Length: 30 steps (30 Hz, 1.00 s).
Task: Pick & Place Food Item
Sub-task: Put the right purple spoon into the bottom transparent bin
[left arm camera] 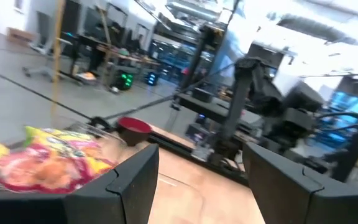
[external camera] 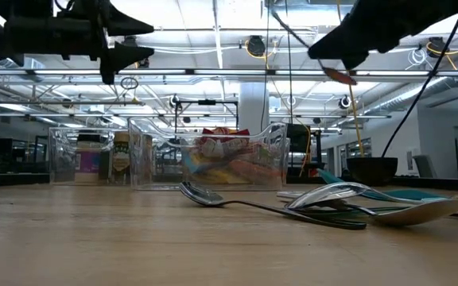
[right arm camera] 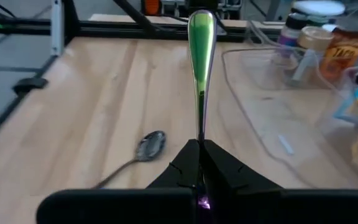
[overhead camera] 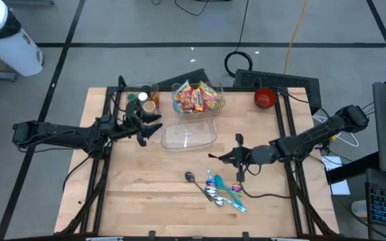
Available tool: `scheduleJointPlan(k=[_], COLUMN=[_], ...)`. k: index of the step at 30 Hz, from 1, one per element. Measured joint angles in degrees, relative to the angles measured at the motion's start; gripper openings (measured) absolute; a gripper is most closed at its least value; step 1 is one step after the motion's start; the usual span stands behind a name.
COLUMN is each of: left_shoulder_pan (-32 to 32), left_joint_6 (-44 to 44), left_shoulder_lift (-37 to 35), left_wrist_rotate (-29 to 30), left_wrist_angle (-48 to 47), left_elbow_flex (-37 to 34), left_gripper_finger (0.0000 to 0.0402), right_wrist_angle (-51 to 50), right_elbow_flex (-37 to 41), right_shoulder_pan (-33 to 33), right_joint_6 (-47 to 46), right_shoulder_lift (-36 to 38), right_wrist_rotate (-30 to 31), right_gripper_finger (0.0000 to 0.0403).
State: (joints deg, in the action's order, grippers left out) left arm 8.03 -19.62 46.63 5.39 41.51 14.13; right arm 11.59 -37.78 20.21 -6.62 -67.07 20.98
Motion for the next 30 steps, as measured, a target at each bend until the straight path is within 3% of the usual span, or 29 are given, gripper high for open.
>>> scheduleJointPlan(k=[3, 11, 21, 25, 30], left_shoulder_pan=[-0.97, -4.69, -6.70, -7.12, -7.10], left_joint_6=[-0.24, 8.03, 12.43, 16.38, 16.64], left_shoulder_lift=[3.47, 18.19, 38.16, 42.60, 46.08], left_wrist_rotate=[-0.78, -0.81, 0.74, 0.70, 0.78], left_wrist_angle=[4.69, 14.83, 15.17, 15.35, 15.19], left_elbow_flex=[-0.02, 5.15, 24.79, 30.42, 34.38], left_gripper_finger=[0.0241, 0.0241, 0.0241, 0.0241, 0.0241], right_wrist_angle=[2.65, 11.73, 29.95, 33.32, 34.41], right_elbow_flex=[0.00, -0.09, -0.09, -0.09, -0.09], right_shoulder_pan=[-1.96, -4.99, -5.40, -5.30, -5.11], right_joint_6=[4.09, 18.83, 31.89, 35.44, 35.83], right_shoulder_lift=[-1.25, -3.52, -10.66, -12.02, -12.09], right_wrist_rotate=[1.40, 21.11, 24.85, 28.63, 28.54], right_gripper_finger=[0.0000, 0.0000, 0.0000, 0.0000, 0.0000])
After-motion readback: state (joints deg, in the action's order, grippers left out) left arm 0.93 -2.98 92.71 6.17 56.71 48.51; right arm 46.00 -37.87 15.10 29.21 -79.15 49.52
